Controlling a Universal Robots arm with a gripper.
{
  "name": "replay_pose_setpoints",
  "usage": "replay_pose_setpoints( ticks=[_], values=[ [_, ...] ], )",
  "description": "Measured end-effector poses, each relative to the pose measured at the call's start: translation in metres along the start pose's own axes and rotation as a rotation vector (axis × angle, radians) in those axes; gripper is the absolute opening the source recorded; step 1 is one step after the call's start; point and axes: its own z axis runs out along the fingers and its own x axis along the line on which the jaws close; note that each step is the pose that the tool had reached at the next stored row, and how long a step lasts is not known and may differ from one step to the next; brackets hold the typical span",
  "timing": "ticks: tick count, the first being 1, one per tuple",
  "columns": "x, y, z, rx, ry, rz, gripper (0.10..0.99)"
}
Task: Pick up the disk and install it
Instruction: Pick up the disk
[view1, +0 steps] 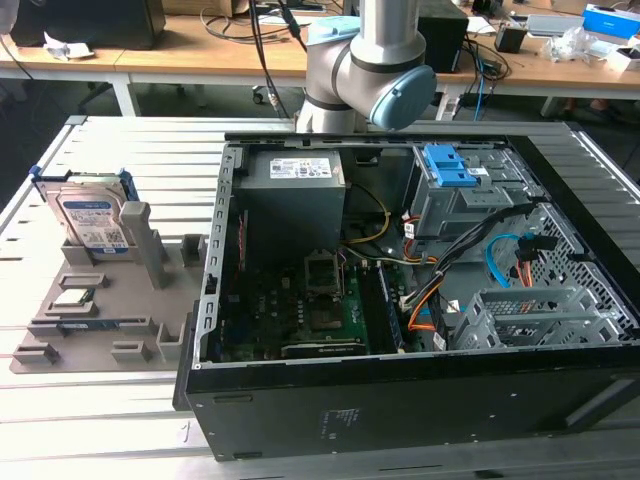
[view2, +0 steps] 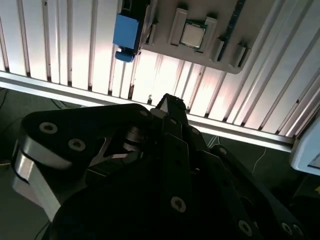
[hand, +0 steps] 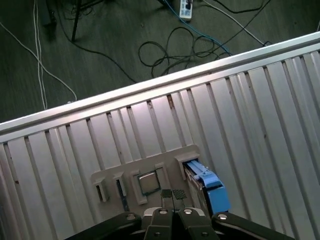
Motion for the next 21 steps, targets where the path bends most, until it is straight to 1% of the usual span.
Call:
replay_pose_setpoints(
  ticks=[9, 14, 21],
  values=[
    [0.0, 0.0, 0.0, -0.002, 0.0047, -0.104, 0.106],
    [0.0, 0.0, 0.0, -0.004, 0.0082, -0.183, 0.106],
    [0.0, 0.0, 0.0, -0.006, 0.0111, -0.247, 0.106]
  ],
)
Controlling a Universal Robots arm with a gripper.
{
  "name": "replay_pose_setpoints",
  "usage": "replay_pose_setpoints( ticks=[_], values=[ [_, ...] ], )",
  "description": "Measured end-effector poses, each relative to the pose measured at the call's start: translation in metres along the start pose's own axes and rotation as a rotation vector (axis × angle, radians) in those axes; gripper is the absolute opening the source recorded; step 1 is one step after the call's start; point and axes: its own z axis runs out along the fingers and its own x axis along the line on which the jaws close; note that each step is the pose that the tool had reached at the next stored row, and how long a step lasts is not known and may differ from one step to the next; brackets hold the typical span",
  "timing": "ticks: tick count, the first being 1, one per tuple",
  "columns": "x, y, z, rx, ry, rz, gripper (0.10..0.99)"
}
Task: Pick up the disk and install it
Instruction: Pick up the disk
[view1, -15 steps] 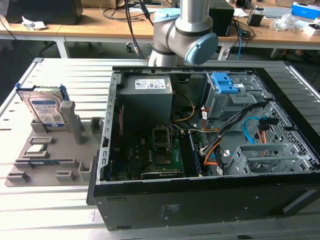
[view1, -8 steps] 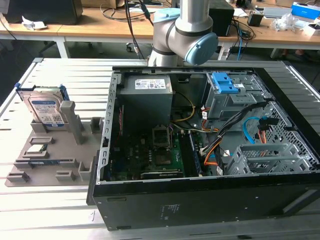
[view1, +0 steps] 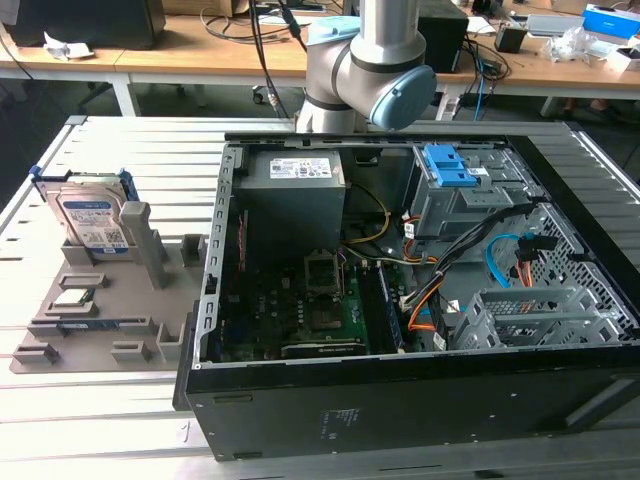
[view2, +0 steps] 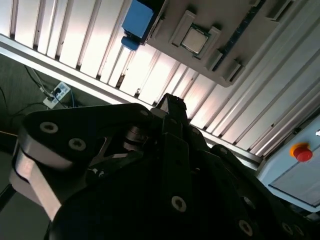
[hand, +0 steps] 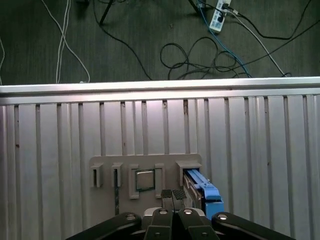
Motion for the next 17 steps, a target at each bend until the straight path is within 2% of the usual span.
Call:
replay_pose_setpoints(
  ticks=[4, 13, 15, 17],
  values=[
    [0.0, 0.0, 0.0, -0.001, 0.0017, -0.038, 0.106],
    [0.0, 0.0, 0.0, -0.001, 0.0018, -0.039, 0.106],
    [0.0, 0.0, 0.0, -0.001, 0.0018, -0.032, 0.106],
    [-0.0001, 0.0, 0.0, 0.0, 0.0, 0.01, 0.106]
  ],
)
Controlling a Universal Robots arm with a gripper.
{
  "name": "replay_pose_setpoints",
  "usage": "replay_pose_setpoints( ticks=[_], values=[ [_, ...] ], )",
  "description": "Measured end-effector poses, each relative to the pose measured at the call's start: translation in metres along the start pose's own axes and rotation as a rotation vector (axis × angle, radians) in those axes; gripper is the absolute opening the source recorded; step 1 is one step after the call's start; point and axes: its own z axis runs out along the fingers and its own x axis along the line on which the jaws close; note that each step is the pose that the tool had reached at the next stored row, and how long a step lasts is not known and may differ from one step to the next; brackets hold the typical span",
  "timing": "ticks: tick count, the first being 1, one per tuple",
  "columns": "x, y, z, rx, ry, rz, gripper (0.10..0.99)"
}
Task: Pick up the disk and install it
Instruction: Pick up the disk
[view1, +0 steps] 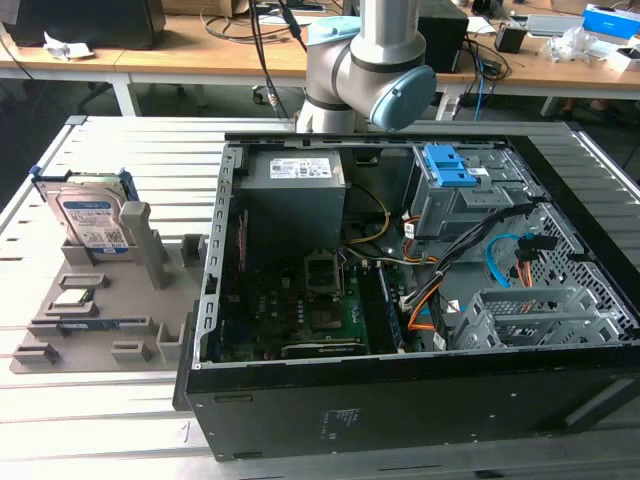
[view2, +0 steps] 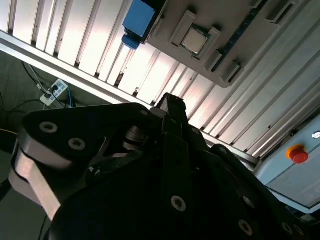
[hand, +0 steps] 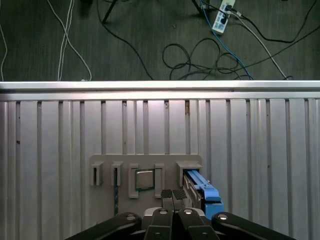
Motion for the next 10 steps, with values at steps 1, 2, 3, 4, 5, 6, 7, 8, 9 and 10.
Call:
replay_pose_setpoints(
  ticks=[1, 2, 3, 4, 5, 6, 7, 8, 9, 10],
  values=[
    [0.0, 0.0, 0.0, 0.0, -0.0006, 0.013, 0.106],
    [0.0, 0.0, 0.0, 0.001, -0.0014, 0.03, 0.106],
    [0.0, 0.0, 0.0, 0.001, -0.0019, 0.042, 0.106],
    [0.0001, 0.0, 0.0, 0.001, -0.0025, 0.055, 0.106],
    [0.0, 0.0, 0.0, 0.002, -0.0031, 0.068, 0.106],
    [0.0001, 0.0, 0.0001, 0.002, -0.0036, 0.078, 0.106],
    [0.0001, 0.0, 0.0, 0.002, -0.0048, 0.106, 0.106],
    [0.0001, 0.0, 0.0, 0.003, -0.0054, 0.118, 0.106],
    [0.0001, 0.0, 0.0001, 0.003, -0.0061, 0.135, 0.106],
    [0.0001, 0.0, 0.0001, 0.004, -0.0071, 0.156, 0.106]
  ],
)
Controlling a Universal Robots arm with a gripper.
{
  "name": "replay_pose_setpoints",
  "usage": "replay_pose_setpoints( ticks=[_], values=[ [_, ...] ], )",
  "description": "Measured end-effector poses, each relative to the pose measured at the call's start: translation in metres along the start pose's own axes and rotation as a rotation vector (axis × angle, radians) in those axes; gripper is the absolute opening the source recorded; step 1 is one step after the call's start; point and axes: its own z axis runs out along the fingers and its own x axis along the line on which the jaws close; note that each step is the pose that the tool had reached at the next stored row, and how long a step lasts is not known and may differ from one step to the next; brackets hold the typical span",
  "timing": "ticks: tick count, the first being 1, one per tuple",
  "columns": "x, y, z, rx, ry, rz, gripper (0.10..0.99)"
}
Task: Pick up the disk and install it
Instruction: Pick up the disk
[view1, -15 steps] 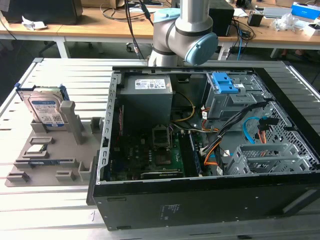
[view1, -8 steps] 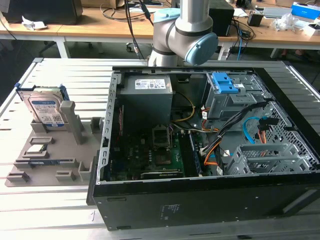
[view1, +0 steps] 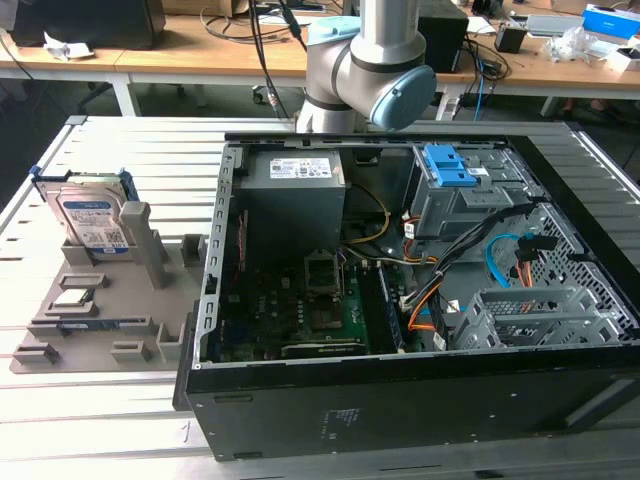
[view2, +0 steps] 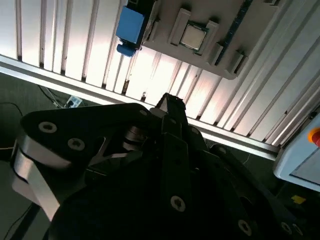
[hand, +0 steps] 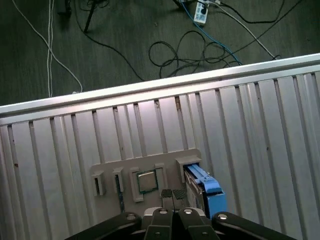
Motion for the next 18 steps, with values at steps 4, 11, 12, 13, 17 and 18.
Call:
replay_pose_setpoints(
  ticks=[4, 11, 12, 13, 17, 18],
  values=[
    [0.0, 0.0, 0.0, 0.002, -0.0029, 0.064, 0.106],
    [0.0, 0.0, 0.0, 0.003, -0.0055, 0.133, 0.106],
    [0.0, 0.0, 0.0, 0.003, -0.0055, 0.133, 0.106],
    [0.0, 0.0, 0.0, 0.004, -0.0057, 0.133, 0.106],
    [0.0001, 0.0003, 0.0006, 0.061, -0.0209, 0.131, 0.106],
    [0.0001, 0.0003, 0.0006, 0.061, -0.0209, 0.131, 0.106]
  ],
)
